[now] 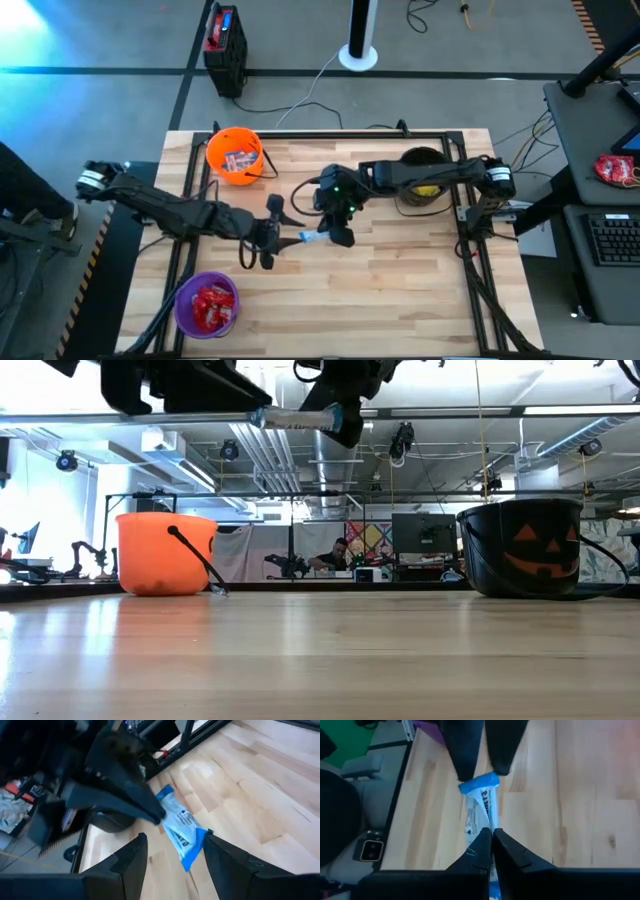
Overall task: Sort candy by brand, put in halloween buckets
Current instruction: Put the white chocolate bar into the orange bucket
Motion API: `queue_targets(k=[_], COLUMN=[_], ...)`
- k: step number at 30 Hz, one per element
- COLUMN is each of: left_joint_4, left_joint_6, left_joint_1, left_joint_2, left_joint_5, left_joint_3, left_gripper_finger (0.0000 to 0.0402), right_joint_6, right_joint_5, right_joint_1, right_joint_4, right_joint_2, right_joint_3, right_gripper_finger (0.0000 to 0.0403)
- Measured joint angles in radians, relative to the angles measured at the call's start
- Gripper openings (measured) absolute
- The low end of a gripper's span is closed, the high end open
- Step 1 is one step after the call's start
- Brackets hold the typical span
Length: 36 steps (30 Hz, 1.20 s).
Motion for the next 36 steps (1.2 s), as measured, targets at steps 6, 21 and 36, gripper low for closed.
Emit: queue_targets(k=[6, 21, 36], left_joint_4=[-0.104, -0.248, -0.189], left_joint_6=[0.029, -0.008, -0.006], left_joint_1=[-0.01, -0.021, -0.038], left_joint_2=[0.02, -0.038, -0.04], left_joint_5=[-0.025, -0.093, -0.195], left_joint_3=[0.061, 0.066, 0.037], left_gripper_finger=[0.0176, 0.0176, 0.0176], right_joint_6=[0.0, 0.0, 0.078], right_joint_5=[-0.029, -0.029, -0.101], right_joint_1=[-0.026, -0.052, -0.088], right_joint_4=[-0.036, -0.005, 0.116], right_joint_2=[0.0, 0.001, 0.001], right_joint_3=[0.0, -0.001, -0.002], right_gripper_finger=[0.0009, 0.0009, 0.0009])
